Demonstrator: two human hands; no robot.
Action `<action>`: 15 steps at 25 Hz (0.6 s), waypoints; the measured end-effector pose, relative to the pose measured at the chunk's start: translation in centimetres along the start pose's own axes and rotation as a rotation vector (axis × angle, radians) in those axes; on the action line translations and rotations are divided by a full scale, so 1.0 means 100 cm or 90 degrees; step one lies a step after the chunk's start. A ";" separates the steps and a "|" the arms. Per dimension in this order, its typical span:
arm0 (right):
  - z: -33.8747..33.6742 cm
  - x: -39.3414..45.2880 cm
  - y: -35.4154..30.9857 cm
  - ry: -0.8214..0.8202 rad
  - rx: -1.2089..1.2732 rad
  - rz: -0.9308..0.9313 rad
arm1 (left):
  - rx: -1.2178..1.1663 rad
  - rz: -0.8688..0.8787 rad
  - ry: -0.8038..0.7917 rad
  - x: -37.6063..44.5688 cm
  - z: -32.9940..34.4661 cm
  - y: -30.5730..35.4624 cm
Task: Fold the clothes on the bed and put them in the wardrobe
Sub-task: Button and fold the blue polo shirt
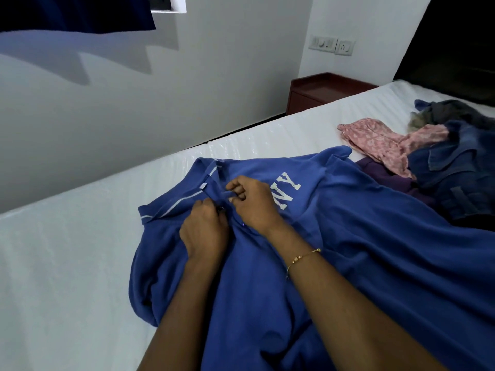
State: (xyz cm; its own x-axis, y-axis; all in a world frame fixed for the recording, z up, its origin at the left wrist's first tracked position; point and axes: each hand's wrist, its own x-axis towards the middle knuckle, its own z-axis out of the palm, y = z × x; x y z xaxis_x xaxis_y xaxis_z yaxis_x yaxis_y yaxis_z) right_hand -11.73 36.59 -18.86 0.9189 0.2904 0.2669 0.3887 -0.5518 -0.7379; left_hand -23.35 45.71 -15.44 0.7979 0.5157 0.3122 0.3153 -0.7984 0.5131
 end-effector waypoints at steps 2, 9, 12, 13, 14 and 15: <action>-0.005 0.000 -0.001 0.024 0.001 0.002 | -0.030 -0.002 0.021 -0.001 -0.001 0.002; -0.013 -0.008 0.004 0.019 0.026 -0.029 | -0.179 -0.018 0.065 0.003 0.000 0.003; -0.018 -0.007 0.001 0.020 0.057 -0.049 | -0.304 -0.030 0.063 0.005 -0.002 0.003; -0.021 -0.007 0.000 0.009 0.071 -0.050 | -0.343 -0.038 0.060 0.005 -0.002 0.003; -0.023 -0.007 -0.002 -0.001 0.087 -0.046 | -0.387 -0.055 0.050 0.005 -0.003 0.003; -0.025 -0.007 -0.003 -0.007 0.106 -0.035 | -0.437 -0.077 0.036 0.005 -0.004 0.005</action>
State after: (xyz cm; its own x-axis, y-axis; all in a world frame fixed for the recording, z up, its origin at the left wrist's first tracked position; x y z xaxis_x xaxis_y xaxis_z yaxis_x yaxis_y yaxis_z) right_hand -12.28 34.58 -17.25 0.8952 0.3259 0.3041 0.4216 -0.3980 -0.8147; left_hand -23.03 45.69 -14.74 0.7444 0.6181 0.2526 -0.0108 -0.3671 0.9301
